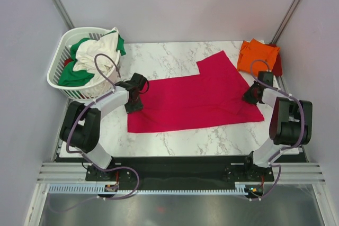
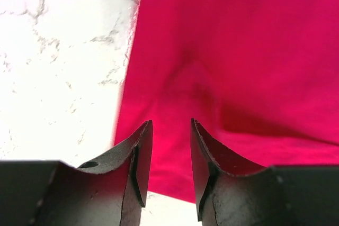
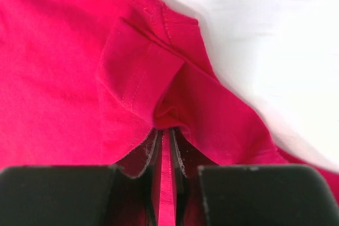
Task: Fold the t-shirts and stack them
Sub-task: Fold the tshirt
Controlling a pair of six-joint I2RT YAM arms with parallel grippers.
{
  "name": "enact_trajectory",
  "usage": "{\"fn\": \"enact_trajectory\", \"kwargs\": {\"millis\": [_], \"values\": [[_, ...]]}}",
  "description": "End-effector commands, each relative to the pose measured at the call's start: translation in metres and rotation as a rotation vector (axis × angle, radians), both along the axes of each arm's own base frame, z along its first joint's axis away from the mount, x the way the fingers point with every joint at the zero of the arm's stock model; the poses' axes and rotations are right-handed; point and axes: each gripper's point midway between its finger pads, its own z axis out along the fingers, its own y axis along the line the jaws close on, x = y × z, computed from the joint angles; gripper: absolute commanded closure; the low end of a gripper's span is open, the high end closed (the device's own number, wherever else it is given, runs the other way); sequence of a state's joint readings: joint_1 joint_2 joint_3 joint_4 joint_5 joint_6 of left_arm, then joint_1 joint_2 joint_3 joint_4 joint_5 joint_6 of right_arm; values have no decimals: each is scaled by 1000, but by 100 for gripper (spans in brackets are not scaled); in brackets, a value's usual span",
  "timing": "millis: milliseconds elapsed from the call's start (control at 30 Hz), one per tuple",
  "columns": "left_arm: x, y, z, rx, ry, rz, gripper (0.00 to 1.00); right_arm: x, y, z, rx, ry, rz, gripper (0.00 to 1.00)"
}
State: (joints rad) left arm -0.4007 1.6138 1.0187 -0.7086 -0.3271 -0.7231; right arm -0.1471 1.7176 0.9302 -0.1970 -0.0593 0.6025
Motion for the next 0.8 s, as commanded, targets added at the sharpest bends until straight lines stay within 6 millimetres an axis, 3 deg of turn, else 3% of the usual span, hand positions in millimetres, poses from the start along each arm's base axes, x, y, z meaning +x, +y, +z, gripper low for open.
{"fn": "enact_trajectory", "kwargs": {"millis": [0,167,233,300,400,433,467,533,633,700,733,767], "values": [[27,-17,16,-15,-74,-76,59,-61,-51,-26,-123,161,-181,82],[31,-30,19,-36,-79,-109,59,-76,-55,-13,-165,150,-203,78],[31,-31,21,-39,-85,-113,59,-72,-47,-8,-133,131,-161,65],[27,-31,20,-41,-79,-106,59,-59,-41,3,-106,89,-103,47],[16,-28,11,-49,-56,-82,59,-32,-15,33,-47,-4,19,30],[10,-27,7,-49,-44,-74,59,-28,2,42,-42,-16,79,26],[6,-25,2,-46,-38,-51,59,-11,9,65,-57,-71,112,23],[-8,-19,-16,-25,11,-33,59,-1,34,85,-85,-94,184,20],[-16,-21,-35,-9,50,-34,60,32,55,135,-103,-214,219,17],[-19,-17,-43,14,68,-25,60,50,60,150,-111,-257,226,17],[-21,-14,-48,29,79,-17,60,60,62,144,-113,-244,238,16],[-23,-11,-50,43,81,-6,60,76,63,161,-117,-288,243,16]]}}
